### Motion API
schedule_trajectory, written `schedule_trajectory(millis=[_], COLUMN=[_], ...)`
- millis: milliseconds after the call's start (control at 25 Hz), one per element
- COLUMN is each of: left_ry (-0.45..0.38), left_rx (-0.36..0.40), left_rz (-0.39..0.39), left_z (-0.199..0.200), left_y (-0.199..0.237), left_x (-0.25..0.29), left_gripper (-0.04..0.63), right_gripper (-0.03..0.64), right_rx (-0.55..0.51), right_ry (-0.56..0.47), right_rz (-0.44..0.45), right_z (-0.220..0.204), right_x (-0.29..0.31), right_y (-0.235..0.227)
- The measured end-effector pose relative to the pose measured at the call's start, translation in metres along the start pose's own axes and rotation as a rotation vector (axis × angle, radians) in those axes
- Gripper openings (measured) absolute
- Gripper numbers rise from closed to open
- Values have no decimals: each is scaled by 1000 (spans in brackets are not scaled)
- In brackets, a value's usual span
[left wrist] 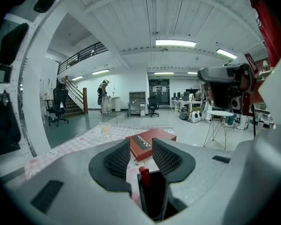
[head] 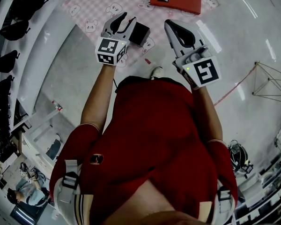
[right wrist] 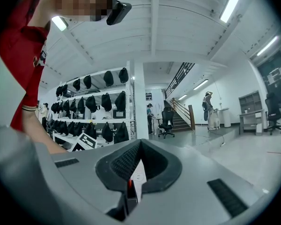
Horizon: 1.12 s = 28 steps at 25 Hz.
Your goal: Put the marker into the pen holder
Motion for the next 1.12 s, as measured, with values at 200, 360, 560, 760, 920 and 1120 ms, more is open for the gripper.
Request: schedule_trajectory(millis=[200,360,560,760,920,1120], left_ry=[-118,-214,-283,-299,-322,-334], left_rx=[-16,-24,-21,1,17,31], left_rz=[66,67,33,-27,-68,-99], left_z=[31,57,79,93,104,106], left_y=[-11,-23,-32,-37,-40,-41], left_x=[-26,-51,-75,-91,-105,-117], left_gripper=[124,68,15,8,8,8], right_gripper=[-2,0,-2,-2,-2,-2], right_rx=[9,14,23,26,24,23], right_ry=[-9,-20,-27,-32,-34,-32], right_rz=[24,31,13,-17,-37,-54], right_z=[4,9,18,23,26,23], right_x=[6,8,8,5,2,-3], right_y=[6,15,27,40,53,68])
Point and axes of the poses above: the fingertips, and each gripper's own axes: x forward along the fingers, y to its left, z out of its top, the point moved 7 cm from there along -x, backward along the fingers, and after that the axes turned 14 degrees about -z, right-handed, at the moved point
